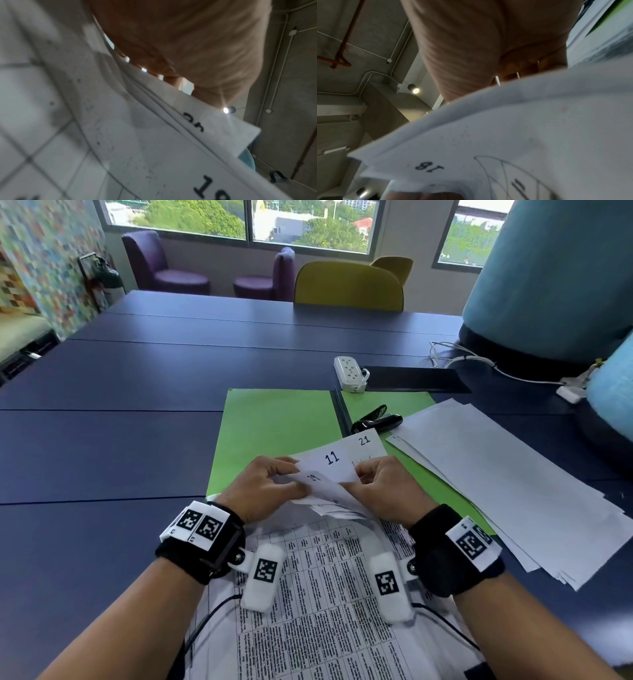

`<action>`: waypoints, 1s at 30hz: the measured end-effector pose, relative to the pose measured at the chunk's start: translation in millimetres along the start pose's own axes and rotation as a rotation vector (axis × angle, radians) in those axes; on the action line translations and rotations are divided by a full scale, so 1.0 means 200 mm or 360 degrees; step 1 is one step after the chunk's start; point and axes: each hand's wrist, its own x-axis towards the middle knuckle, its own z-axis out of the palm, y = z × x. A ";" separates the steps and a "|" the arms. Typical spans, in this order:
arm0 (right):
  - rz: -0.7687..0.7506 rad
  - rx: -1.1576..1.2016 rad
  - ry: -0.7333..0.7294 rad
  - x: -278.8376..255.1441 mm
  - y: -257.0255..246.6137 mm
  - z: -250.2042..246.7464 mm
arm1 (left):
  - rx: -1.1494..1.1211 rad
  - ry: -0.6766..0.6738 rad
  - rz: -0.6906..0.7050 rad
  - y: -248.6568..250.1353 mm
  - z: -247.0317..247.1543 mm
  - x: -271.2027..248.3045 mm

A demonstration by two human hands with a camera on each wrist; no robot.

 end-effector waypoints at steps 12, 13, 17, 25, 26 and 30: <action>-0.0029 -0.0036 0.0153 -0.16 0.06 -0.17 | 0.0085 0.0027 -0.0031 0.01 -0.05 0.02; -0.0001 0.0028 0.0210 -0.17 0.07 -0.19 | 0.0079 0.0028 -0.0013 0.01 -0.05 0.02; 0.0086 -0.0151 0.0052 -0.23 0.13 -0.20 | 0.0079 -0.0013 0.0000 0.02 -0.05 0.02; 0.0140 0.0035 0.0223 -0.17 0.11 -0.13 | 0.0189 0.0039 0.0130 0.05 -0.06 0.02; 0.0113 0.0057 0.0155 -0.18 0.09 -0.11 | 0.0189 0.0044 0.0127 0.04 -0.07 0.03; -0.0019 0.0024 0.0179 -0.18 0.04 -0.17 | 0.0193 0.0079 0.0162 -0.01 -0.09 0.07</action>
